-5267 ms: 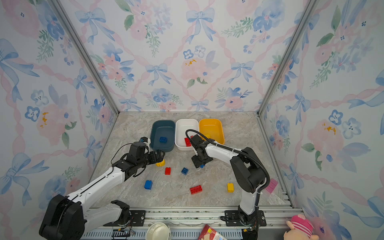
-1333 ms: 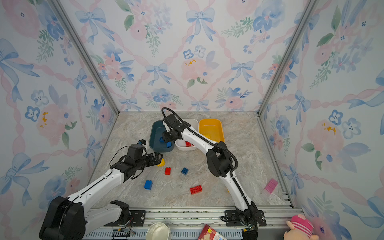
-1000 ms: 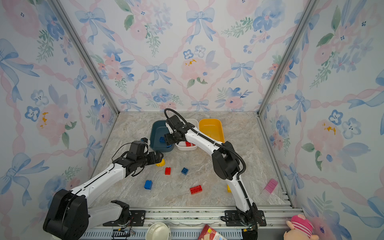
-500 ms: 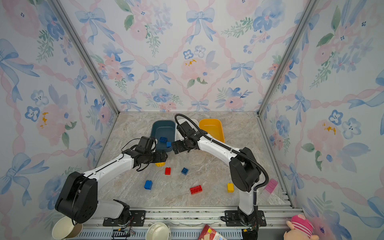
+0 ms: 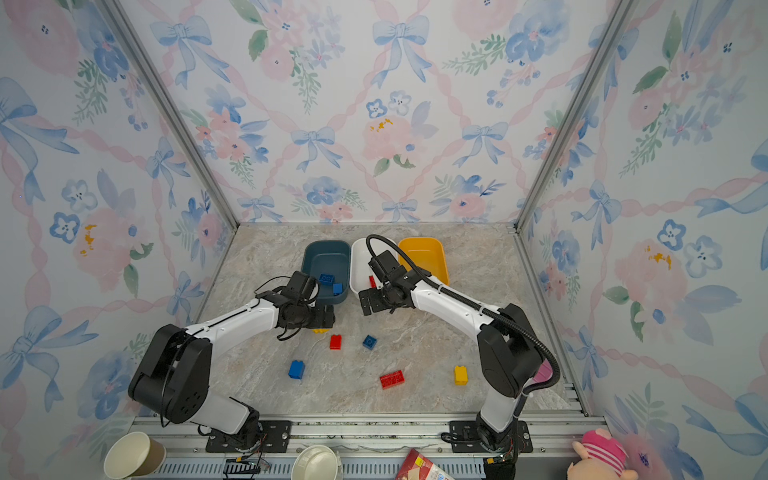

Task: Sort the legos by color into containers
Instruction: 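Lower the left gripper onto the yellow rocket piece while the right gripper withdraws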

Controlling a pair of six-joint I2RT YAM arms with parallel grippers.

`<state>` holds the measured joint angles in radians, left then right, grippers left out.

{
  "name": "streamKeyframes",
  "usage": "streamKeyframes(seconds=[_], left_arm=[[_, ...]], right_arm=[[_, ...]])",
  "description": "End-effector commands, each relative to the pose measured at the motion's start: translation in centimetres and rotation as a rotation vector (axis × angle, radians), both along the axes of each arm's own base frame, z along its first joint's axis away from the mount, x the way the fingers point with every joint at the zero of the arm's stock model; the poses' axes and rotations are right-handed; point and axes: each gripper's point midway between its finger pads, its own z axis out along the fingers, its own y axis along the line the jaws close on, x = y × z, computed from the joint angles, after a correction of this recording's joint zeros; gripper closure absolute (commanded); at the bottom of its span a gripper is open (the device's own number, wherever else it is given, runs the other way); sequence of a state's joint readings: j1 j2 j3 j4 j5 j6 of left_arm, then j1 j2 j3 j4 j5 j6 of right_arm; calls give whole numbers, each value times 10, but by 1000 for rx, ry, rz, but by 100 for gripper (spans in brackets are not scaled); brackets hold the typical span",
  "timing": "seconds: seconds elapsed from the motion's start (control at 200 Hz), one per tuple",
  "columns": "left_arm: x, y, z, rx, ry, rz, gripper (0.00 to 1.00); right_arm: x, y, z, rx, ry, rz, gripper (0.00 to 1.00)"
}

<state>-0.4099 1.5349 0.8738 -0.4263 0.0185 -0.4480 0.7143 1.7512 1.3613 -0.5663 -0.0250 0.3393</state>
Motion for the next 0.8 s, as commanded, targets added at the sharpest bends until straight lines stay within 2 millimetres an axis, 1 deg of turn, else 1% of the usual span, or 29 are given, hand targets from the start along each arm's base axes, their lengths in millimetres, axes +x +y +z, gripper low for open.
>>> streamKeyframes(seconds=[0.0, 0.345, 0.795], left_arm=[[-1, 2, -4, 37, 20, -16, 3], [2, 4, -14, 73, 40, -18, 5], [4, -4, -17, 71, 50, -39, 15]], right_arm=[[0, -9, 7, 5, -18, -33, 1], [1, -14, 4, -2, -10, -40, 1], [3, -14, 0, 0, -4, -49, 2]])
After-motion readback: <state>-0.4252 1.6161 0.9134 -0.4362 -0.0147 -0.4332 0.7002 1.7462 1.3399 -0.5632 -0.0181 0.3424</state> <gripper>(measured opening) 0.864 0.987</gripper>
